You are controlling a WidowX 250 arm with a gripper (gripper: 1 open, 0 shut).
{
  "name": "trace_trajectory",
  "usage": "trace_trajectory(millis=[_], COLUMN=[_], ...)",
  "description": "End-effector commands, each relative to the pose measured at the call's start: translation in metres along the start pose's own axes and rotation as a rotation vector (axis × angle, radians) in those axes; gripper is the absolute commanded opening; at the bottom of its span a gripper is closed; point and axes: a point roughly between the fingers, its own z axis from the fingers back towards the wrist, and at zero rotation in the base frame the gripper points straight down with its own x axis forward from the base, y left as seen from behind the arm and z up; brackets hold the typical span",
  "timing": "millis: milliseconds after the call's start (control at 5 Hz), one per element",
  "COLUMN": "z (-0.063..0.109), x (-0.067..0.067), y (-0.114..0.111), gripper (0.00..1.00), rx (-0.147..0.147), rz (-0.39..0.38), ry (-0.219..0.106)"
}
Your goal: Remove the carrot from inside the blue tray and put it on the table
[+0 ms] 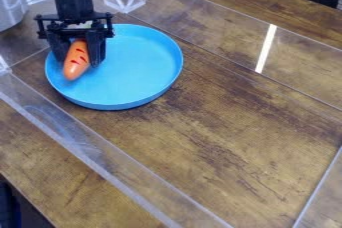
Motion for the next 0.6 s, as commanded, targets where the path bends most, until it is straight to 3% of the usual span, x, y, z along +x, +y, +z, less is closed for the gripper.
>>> trace_trajectory(millis=[0,200,400], z=[0.035,0.040,0.061], x=[-0.004,-0.008,-0.017], y=[-0.010,-0.016,-0.032], gripper=[0.00,0.00,0.00], rx=[0.006,0.004,-0.019], rz=[-0.043,-0.067,-0.116], ry=[-0.089,-0.093,-0.107])
